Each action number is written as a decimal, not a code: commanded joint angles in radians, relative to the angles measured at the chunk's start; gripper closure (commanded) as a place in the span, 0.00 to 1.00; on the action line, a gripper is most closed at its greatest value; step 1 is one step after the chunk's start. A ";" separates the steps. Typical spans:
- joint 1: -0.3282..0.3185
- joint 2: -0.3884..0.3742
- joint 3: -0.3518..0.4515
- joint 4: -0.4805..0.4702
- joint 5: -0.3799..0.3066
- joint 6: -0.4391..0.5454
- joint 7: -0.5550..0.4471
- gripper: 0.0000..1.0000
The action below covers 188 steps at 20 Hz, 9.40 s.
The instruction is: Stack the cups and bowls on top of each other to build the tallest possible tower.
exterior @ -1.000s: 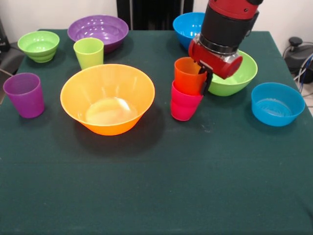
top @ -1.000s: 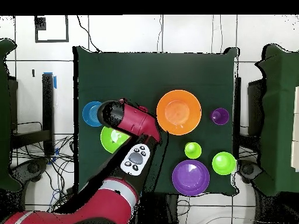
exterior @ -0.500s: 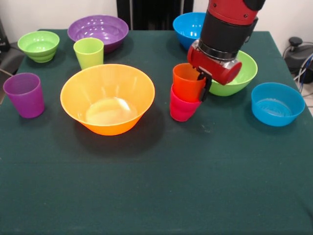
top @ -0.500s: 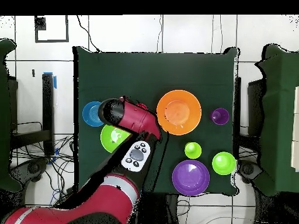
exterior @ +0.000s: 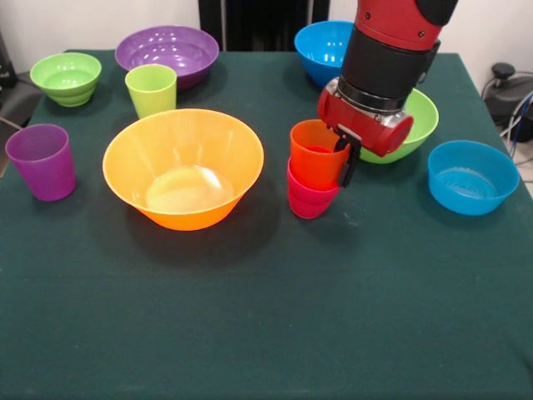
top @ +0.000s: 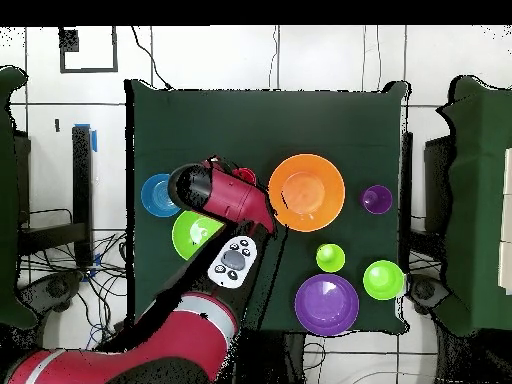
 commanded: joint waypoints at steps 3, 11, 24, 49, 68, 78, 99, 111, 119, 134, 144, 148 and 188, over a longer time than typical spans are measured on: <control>-0.016 0.075 0.104 -0.099 -0.016 -0.096 0.128 1.00; -0.040 0.110 0.095 -0.165 -0.038 -0.099 0.090 1.00; -0.103 0.106 0.120 -0.203 -0.090 -0.057 0.014 1.00; -0.118 0.131 0.150 -0.241 -0.110 -0.059 0.025 1.00; -0.106 0.161 0.118 -0.295 -0.123 -0.059 0.028 1.00; -0.096 0.174 0.077 -0.283 -0.128 0.037 0.031 1.00; -0.055 0.207 0.024 -0.289 -0.101 0.152 0.083 1.00; -0.029 0.243 -0.056 -0.347 -0.094 0.279 0.123 1.00; -0.023 0.252 -0.065 -0.357 -0.089 0.297 0.121 1.00; -0.033 0.247 -0.031 -0.349 -0.094 0.237 0.076 1.00; -0.043 0.241 -0.027 -0.357 -0.091 0.307 0.064 0.00; -0.039 0.246 -0.032 -0.359 -0.089 0.300 0.071 0.00; -0.051 0.040 0.037 -0.170 -0.123 0.228 -0.003 0.00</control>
